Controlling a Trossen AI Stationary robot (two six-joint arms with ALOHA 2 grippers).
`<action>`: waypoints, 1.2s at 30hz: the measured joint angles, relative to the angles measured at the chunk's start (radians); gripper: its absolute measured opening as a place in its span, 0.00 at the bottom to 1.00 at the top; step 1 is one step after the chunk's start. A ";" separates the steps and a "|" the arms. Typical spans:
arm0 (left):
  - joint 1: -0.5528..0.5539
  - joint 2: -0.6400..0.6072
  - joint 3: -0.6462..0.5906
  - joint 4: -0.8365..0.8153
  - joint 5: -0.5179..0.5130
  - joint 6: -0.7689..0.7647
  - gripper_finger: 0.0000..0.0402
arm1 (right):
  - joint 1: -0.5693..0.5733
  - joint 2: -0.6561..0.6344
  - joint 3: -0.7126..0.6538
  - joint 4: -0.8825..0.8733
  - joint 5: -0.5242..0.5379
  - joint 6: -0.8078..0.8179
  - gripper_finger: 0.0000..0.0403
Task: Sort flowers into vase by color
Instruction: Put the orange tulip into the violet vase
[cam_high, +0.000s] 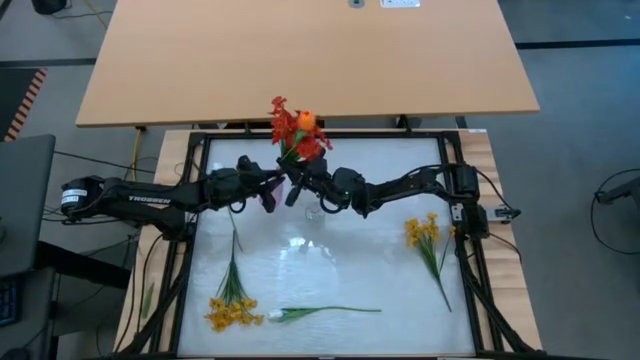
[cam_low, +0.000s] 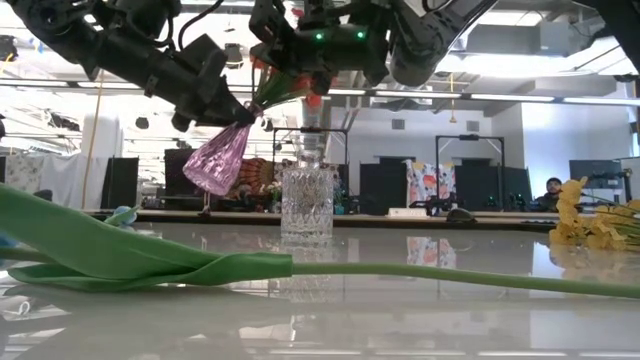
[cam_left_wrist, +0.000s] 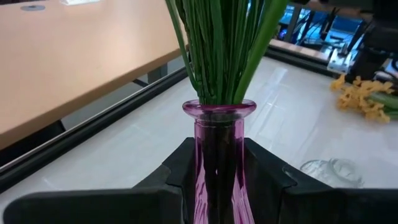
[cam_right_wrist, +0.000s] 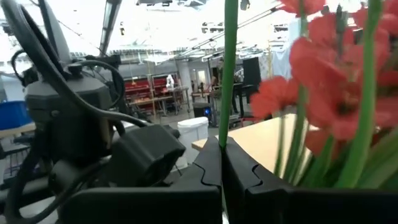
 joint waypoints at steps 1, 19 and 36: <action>0.000 0.000 0.000 0.007 0.002 -0.003 0.21 | 0.000 0.000 0.000 -0.001 0.005 0.004 0.05; 0.000 0.001 -0.003 0.069 0.017 0.015 0.21 | 0.026 -0.038 0.021 -0.271 0.137 0.082 0.05; 0.002 0.001 -0.003 0.120 0.008 0.104 0.21 | 0.027 -0.057 0.060 -0.519 0.061 0.086 0.12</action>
